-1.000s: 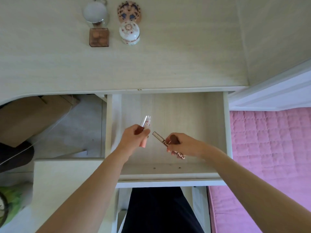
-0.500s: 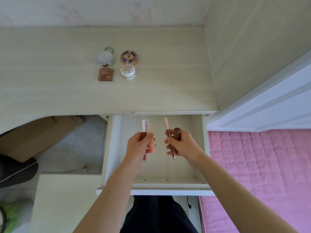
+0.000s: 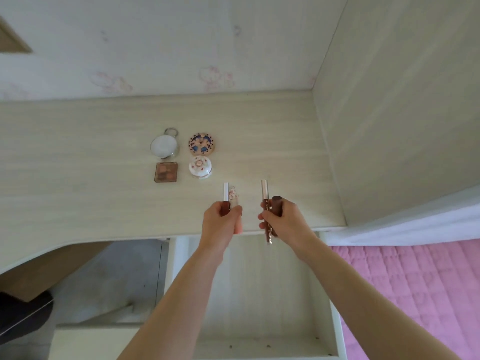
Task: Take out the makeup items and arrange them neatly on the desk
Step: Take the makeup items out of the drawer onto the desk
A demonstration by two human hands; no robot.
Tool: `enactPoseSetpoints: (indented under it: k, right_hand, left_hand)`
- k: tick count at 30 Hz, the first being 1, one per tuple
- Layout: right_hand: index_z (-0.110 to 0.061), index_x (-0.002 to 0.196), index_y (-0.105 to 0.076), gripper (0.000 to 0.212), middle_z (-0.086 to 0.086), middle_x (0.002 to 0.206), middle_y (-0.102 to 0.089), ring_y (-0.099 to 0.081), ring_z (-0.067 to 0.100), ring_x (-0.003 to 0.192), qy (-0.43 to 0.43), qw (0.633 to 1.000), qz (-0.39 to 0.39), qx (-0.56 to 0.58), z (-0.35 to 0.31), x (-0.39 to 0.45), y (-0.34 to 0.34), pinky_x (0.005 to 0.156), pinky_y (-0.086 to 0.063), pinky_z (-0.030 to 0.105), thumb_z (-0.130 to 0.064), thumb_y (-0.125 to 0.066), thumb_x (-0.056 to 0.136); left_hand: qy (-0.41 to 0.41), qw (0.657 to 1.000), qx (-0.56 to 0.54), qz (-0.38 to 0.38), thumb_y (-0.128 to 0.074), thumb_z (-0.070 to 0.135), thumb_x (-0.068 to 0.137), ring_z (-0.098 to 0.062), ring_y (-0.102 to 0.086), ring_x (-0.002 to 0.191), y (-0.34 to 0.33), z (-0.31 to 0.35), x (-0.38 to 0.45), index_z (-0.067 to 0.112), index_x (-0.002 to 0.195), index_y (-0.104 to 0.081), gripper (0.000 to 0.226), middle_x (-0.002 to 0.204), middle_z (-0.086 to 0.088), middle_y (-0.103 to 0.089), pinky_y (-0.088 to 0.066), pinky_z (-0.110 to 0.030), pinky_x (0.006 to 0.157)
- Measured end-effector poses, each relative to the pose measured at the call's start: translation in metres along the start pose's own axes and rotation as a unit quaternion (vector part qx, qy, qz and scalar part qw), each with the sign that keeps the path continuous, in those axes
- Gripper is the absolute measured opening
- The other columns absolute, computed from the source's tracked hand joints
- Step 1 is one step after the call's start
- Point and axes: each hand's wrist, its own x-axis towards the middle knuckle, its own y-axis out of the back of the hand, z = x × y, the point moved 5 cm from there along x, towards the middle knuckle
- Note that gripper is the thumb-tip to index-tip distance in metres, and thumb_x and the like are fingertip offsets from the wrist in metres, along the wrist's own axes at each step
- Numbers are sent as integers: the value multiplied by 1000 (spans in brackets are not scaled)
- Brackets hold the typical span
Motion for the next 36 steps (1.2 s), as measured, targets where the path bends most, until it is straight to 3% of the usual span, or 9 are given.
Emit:
enactPoseSetpoints:
  k: [8,13,15,18,20,22,26,32,36]
  right_hand:
    - [-11,89,-55,2,10,84,-62,-63,28,78,-20,993,61,-98,-43,80,-7,68,-50,35,-11,-53,88]
    - [-7,97,-59,11,9,89,-62,-59,28,83,-7,981,67,-182,-59,118,-14,70,-47,31,-11,-55,87]
    - [-10,86,-54,2,7,85,-57,-54,26,80,-3,975,72,-208,-64,131,-15,69,-44,29,-10,-55,87]
    - [-19,64,-38,29,3,74,-50,-50,26,75,4,967,83,-241,-71,148,-17,65,-39,27,-7,-53,86]
    - [-21,62,-34,32,0,68,-46,-49,25,71,7,964,94,-249,-76,155,-20,60,-34,25,-8,-51,86]
    - [-17,67,-42,21,0,68,-47,-47,23,67,9,963,99,-251,-80,160,-22,53,-30,27,-10,-50,85]
    - [-11,84,-52,3,5,79,-54,-48,22,68,20,963,92,-253,-85,166,-27,55,-33,25,-12,-53,87]
    - [-10,91,-57,6,6,84,-56,-52,23,72,13,959,96,-268,-83,172,-26,61,-38,28,-15,-54,90]
    - [-3,103,-60,20,12,91,-62,-62,29,78,16,965,66,-252,-83,171,-26,71,-56,39,-18,-56,92]
  left_hand:
    - [-38,992,115,30,-59,28,87,-18,-57,71,-25,45,85,15,91,-57,14,79,0,-61,-43,-28,59]
    - [-77,979,185,44,-58,20,90,-21,-51,76,-36,63,121,7,99,-54,16,92,-8,-56,-38,-29,64]
    - [-75,976,199,48,-56,19,91,-24,-55,83,-37,67,132,5,105,-54,21,100,-11,-59,-43,-32,68]
    - [-60,975,205,52,-57,20,91,-27,-59,89,-38,70,146,3,109,-55,25,104,-14,-62,-45,-33,69]
    - [-62,975,204,60,-57,20,90,-23,-56,81,-38,74,153,3,107,-55,25,102,-14,-63,-41,-28,61]
    - [-73,971,220,62,-56,21,89,-22,-56,79,-39,78,157,4,106,-56,24,99,-13,-63,-37,-26,54]
    - [-73,970,226,58,-57,23,91,-24,-61,86,-42,80,163,8,107,-56,23,101,-10,-63,-47,-31,66]
    - [-74,971,216,73,-49,26,96,-24,-60,81,-40,79,165,5,104,-56,24,97,-12,-64,-44,-32,63]
    - [-90,976,176,96,-49,24,96,-21,-59,77,-34,77,160,9,95,-56,16,87,-7,-62,-44,-31,61]
